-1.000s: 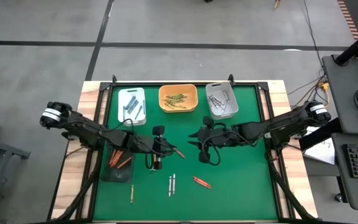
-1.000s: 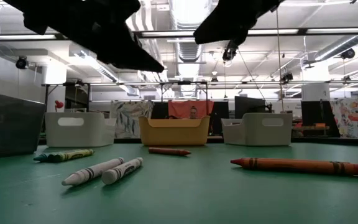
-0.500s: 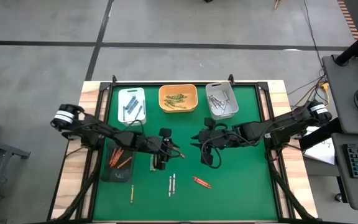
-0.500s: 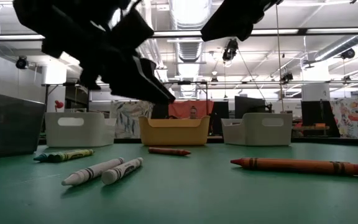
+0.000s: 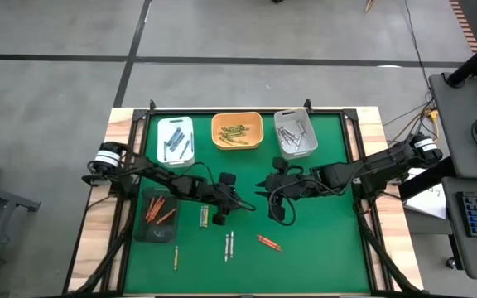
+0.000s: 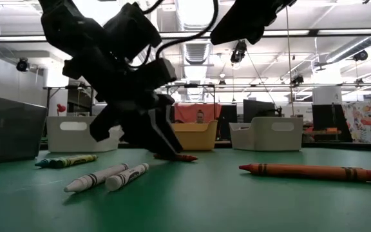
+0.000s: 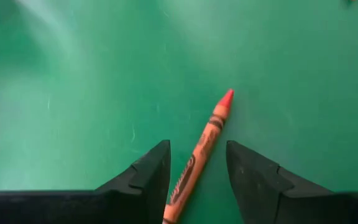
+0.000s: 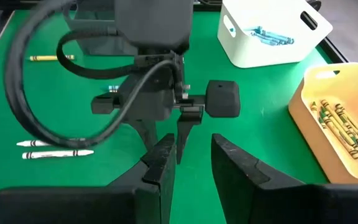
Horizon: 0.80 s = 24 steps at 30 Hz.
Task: Sort crayons
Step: Put the orange crayon into the black bin
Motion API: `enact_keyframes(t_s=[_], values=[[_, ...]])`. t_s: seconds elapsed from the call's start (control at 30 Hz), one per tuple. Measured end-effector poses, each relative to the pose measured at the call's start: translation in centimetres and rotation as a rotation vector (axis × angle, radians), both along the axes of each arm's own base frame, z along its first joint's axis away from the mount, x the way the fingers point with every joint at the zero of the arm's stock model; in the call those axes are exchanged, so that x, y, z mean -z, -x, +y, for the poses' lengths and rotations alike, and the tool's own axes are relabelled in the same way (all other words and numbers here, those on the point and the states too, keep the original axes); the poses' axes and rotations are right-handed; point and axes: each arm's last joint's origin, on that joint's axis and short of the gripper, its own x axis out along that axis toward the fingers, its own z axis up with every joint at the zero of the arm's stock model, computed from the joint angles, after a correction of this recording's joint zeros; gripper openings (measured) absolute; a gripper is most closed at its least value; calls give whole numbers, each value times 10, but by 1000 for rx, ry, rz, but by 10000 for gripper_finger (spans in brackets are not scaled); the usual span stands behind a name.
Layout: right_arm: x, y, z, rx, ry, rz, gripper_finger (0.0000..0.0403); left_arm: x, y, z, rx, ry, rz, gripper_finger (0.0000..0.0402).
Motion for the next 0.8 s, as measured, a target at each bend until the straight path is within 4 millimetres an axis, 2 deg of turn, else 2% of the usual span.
enact_keyframes(t_s=[0.23, 0.53, 0.8], values=[[0, 0, 0, -1, 3, 0, 90, 3, 2, 3, -1, -6, 23, 117], [0, 0, 0, -2, 4, 1, 87, 5, 4, 9, -7, -9, 43, 11], [0, 0, 0, -2, 4, 1, 88, 1, 5, 10, -23, -14, 46, 3]])
